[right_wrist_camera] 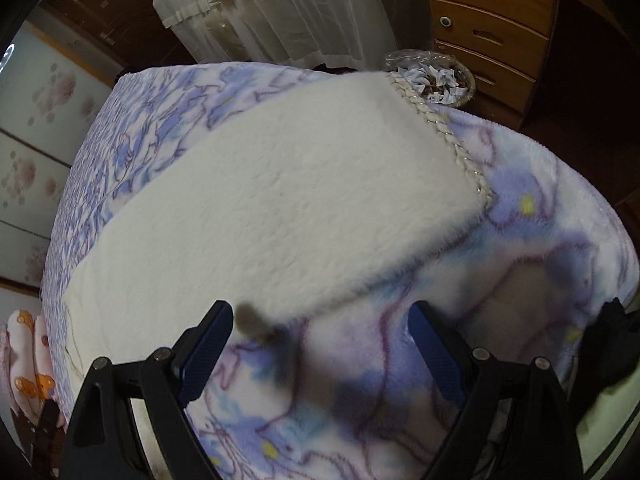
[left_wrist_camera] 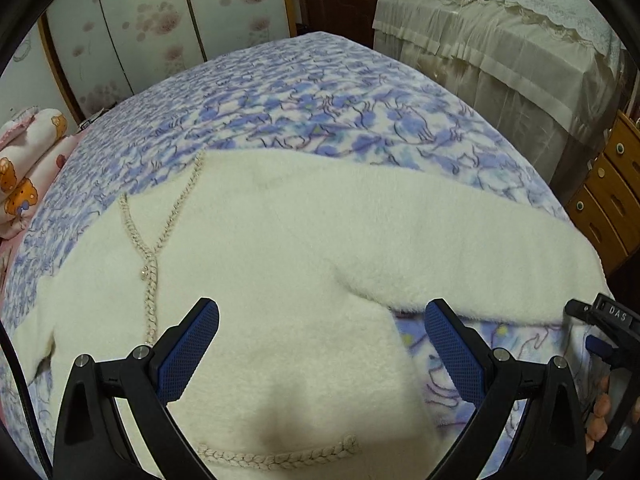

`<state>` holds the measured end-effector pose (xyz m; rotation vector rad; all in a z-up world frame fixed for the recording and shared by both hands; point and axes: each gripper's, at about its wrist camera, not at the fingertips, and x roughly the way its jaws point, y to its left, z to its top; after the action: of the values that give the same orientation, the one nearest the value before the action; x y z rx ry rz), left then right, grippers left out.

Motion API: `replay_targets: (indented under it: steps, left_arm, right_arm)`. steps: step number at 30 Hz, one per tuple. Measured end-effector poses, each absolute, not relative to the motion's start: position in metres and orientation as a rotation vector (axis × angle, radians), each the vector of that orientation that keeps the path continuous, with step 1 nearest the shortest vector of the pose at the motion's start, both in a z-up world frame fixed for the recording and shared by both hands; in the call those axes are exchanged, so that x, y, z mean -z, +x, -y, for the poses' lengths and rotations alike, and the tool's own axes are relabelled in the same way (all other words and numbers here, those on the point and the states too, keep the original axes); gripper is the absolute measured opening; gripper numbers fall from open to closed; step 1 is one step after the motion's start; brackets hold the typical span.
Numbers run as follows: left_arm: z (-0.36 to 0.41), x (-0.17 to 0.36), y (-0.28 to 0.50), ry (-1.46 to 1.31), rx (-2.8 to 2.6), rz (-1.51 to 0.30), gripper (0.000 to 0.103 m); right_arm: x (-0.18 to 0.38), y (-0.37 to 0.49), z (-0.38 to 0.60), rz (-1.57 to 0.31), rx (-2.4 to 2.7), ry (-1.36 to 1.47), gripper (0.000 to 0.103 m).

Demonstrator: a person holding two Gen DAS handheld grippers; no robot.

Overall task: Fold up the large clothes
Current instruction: 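Grasp the cuff of one cardigan sleeve with the right gripper and lift, then fold the held sleeve across the cardigan front and open the right gripper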

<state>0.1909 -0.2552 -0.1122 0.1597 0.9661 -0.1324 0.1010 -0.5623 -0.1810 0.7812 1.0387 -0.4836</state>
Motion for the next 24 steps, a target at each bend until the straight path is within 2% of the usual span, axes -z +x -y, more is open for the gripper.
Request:
replay_targets:
  steps: [6, 7, 8, 9, 10, 11, 12, 13, 19, 24]
  left_arm:
    - [0.248, 0.123, 0.193, 0.146, 0.151, -1.009, 0.102]
    - [0.247, 0.123, 0.193, 0.146, 0.152, -1.011, 0.102]
    - [0.245, 0.123, 0.193, 0.146, 0.155, -1.010, 0.102]
    - [0.242, 0.121, 0.192, 0.146, 0.156, -1.008, 0.102]
    - [0.239, 0.120, 0.191, 0.149, 0.156, -1.003, 0.102]
    - [0.237, 0.119, 0.191, 0.150, 0.157, -1.002, 0.102]
    - [0.234, 0.118, 0.190, 0.150, 0.156, -1.000, 0.102]
    - [0.231, 0.117, 0.190, 0.149, 0.155, -1.000, 0.102]
    - [0.193, 0.109, 0.186, 0.099, 0.134, -1.004, 0.102]
    - [0.147, 0.106, 0.181, 0.034, 0.087, -1.007, 0.102]
  right_arm:
    - [0.184, 0.118, 0.566, -1.022, 0.575, 0.745, 0.090]
    - [0.183, 0.120, 0.566, -1.019, 0.594, 0.732, 0.086]
    - [0.181, 0.123, 0.565, -1.012, 0.614, 0.711, 0.075]
    - [0.179, 0.126, 0.564, -1.007, 0.626, 0.689, 0.069]
    - [0.176, 0.129, 0.562, -1.002, 0.631, 0.662, 0.054]
    - [0.172, 0.132, 0.560, -0.994, 0.635, 0.636, 0.030]
    - [0.167, 0.133, 0.557, -0.985, 0.646, 0.608, 0.018]
    - [0.159, 0.133, 0.554, -0.963, 0.654, 0.582, 0.011]
    - [0.087, 0.130, 0.497, -0.756, 0.497, 0.426, 0.009]
    - [0.052, 0.142, 0.405, -0.697, 0.206, 0.249, 0.009]
